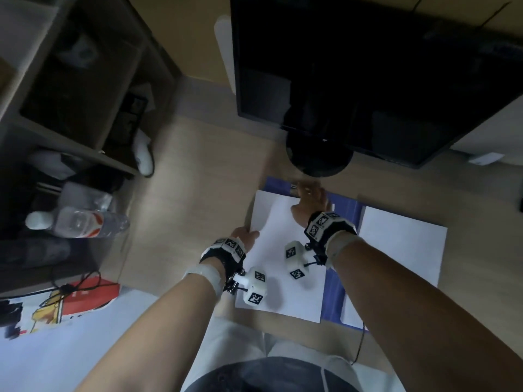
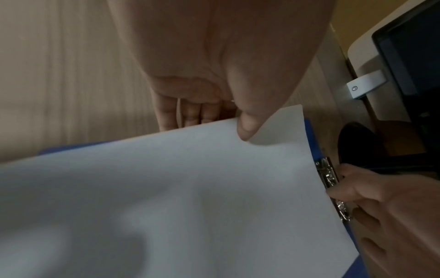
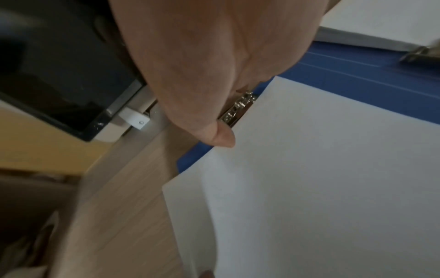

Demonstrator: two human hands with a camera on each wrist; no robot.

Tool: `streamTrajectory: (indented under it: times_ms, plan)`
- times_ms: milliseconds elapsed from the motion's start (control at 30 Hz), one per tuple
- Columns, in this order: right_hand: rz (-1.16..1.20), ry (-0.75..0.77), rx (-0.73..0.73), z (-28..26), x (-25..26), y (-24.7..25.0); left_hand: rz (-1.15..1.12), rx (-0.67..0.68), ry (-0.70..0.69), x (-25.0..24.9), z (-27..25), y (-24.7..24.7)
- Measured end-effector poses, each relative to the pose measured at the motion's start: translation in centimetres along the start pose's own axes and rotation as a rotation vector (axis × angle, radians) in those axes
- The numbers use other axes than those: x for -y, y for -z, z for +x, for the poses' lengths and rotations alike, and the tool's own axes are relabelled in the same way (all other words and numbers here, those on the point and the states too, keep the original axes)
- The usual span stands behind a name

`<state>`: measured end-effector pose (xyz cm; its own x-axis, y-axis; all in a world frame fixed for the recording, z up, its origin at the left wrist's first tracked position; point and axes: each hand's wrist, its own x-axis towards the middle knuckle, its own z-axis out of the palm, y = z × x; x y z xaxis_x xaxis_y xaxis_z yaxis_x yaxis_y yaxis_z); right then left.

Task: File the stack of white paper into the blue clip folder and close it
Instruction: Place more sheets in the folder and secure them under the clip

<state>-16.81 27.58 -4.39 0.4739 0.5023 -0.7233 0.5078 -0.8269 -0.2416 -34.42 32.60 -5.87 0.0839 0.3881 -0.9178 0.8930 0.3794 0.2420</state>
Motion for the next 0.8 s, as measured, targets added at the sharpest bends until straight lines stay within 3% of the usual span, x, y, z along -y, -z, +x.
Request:
streamTrajectory:
  times_ms: [167, 300, 467, 567, 633, 700, 800]
  plan:
    - [-0.226, -0.010, -0.024, 0.9, 0.9, -1.5, 0.079, 0.055, 0.000, 0.0, 0.5, 1.1]
    - [-0.159, -0.024, -0.066, 1.5, 1.5, -1.1, 0.152, 0.065, -0.026, -0.2, 0.3, 1.3]
    - [0.116, -0.051, -0.394, 0.5, 0.9, -0.7, 0.175, 0.049, -0.049, 0.1, 0.7, 0.9]
    - [0.216, -0.192, -0.548, -0.8, -1.7, -0.4, 0.144, 0.043, -0.050, 0.1, 0.5, 0.6]
    - [0.303, -0.373, -0.482, -1.6, -3.6, 0.0, 0.131, 0.029, -0.052, -0.1, 0.0, 0.4]
    - [0.339, -0.533, -0.325, -2.4, -4.7, 0.2, 0.111, -0.001, -0.061, -0.2, -0.3, 0.1]
    - [0.400, -0.606, -0.199, -3.2, -5.6, -0.1, 0.085, -0.045, -0.073, -0.2, -0.4, -0.4]
